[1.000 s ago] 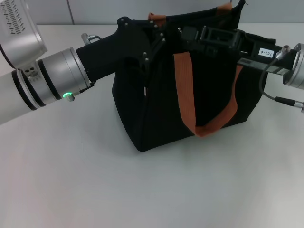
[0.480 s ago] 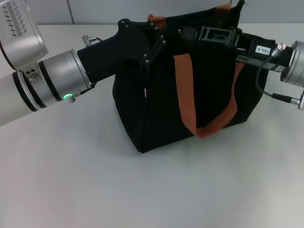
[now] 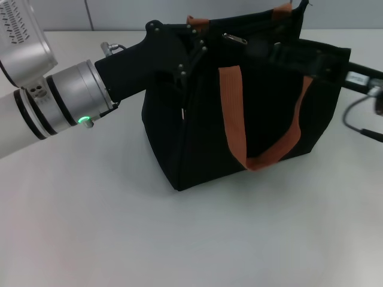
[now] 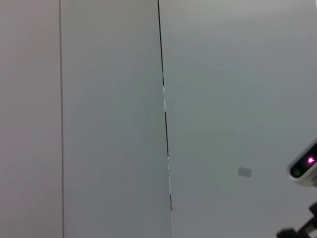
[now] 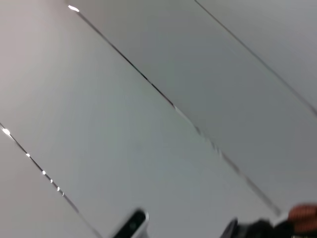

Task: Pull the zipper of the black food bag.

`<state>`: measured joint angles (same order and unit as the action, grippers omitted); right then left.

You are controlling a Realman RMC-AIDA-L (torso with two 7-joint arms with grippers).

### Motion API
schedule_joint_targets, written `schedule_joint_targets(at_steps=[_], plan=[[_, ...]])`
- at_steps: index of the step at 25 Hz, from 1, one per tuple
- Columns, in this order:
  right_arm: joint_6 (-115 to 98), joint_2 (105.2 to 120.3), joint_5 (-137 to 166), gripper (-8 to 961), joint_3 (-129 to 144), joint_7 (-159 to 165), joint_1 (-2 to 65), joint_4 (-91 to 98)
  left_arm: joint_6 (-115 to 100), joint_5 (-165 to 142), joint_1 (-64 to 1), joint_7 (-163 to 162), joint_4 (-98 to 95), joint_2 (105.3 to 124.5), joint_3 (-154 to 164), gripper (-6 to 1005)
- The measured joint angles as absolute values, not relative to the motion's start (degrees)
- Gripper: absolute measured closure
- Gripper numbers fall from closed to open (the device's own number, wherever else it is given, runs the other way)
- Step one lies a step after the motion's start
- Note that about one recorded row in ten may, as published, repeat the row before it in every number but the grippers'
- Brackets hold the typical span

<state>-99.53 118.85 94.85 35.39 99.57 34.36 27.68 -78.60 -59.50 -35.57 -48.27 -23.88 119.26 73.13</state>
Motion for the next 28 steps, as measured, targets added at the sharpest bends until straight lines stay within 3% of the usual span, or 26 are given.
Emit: schedule_joint_targets(at_steps=[12,22,28], plan=[[-97.6,119.32,90.3,638,36.6,70.0,26.4,39.0,-78.4,-53.7,-36.0,-45.0,-23.9,119.27,80.4,971],[-94.5,119.56,90.0,644,36.7,47.1,25.5,39.2,-78.4,-50.0,-36.0,-44.6,-24.0,119.27,83.3,971],[-93.5,119.29,89.9,644,36.2,56.3,25.8,38.2,-78.5,-49.8,-36.6,-44.7,-24.2,119.27,83.4,971]])
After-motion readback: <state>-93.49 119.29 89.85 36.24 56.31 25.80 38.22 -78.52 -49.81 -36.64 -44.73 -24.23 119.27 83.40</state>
